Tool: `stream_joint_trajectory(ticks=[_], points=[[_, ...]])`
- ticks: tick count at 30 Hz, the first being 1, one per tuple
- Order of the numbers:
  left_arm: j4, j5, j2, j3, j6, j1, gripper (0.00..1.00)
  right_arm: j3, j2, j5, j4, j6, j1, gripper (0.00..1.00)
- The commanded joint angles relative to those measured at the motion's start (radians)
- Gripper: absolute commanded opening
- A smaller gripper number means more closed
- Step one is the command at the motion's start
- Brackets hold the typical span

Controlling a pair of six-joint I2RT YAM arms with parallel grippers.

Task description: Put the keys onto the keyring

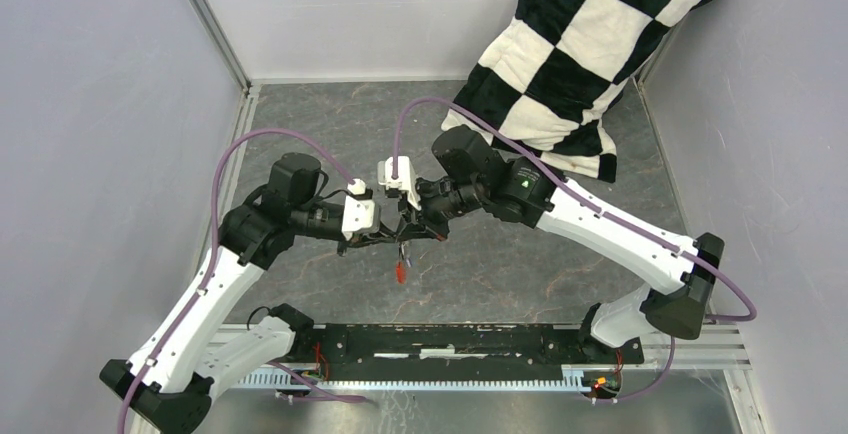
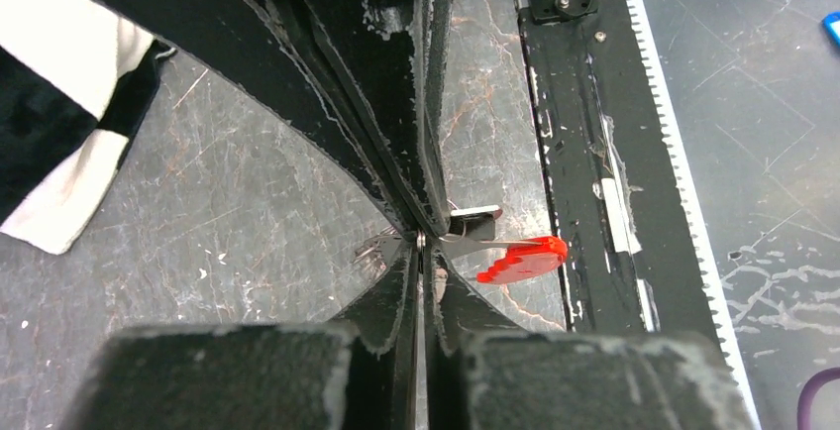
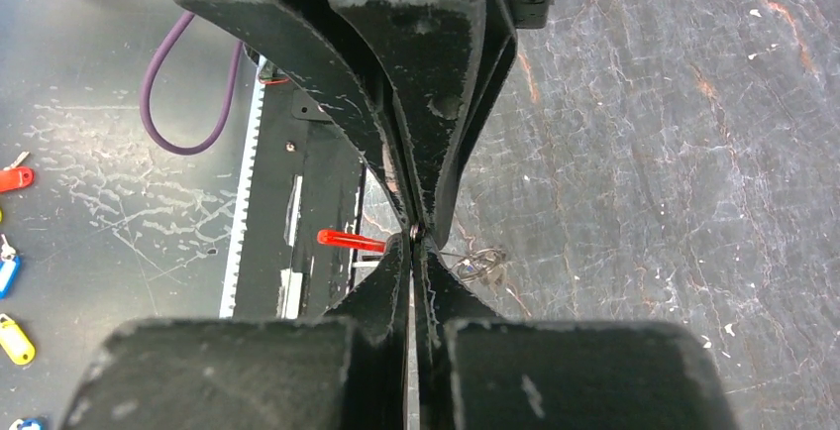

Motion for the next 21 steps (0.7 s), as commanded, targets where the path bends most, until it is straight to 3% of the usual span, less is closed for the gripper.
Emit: stream_joint_trajectory(ticks=[1, 4, 6, 12, 16, 21], points=[[-0.048, 0.008, 0.002, 0.054, 0.09, -0.003, 0.02, 0.061, 0.007, 0.009, -0.005, -0.016, 0.01, 0.01], [-0.049, 0.007, 0.002, 0.054, 0.099, -0.003, 0.02, 0.071, 0.008, 0.02, 0.002, -0.004, 0.01, 0.06], [-0.04, 0.003, 0.003, 0.052, 0.085, -0.003, 0.02, 0.07, -0.01, 0.046, 0.026, 0.018, 0.009, 0.22], [0.232, -0.043, -0.071, -0.043, -0.232, -0.002, 0.02, -0.087, -0.181, 0.119, 0.247, 0.156, -0.052, 0.59], [0.52, -0.088, -0.166, -0.133, -0.428, -0.001, 0.02, -0.261, -0.318, 0.119, 0.418, 0.287, -0.098, 0.62], [0.604, -0.088, -0.184, -0.136, -0.472, -0.001, 0.02, -0.418, -0.383, 0.034, 0.644, 0.457, -0.104, 0.61]])
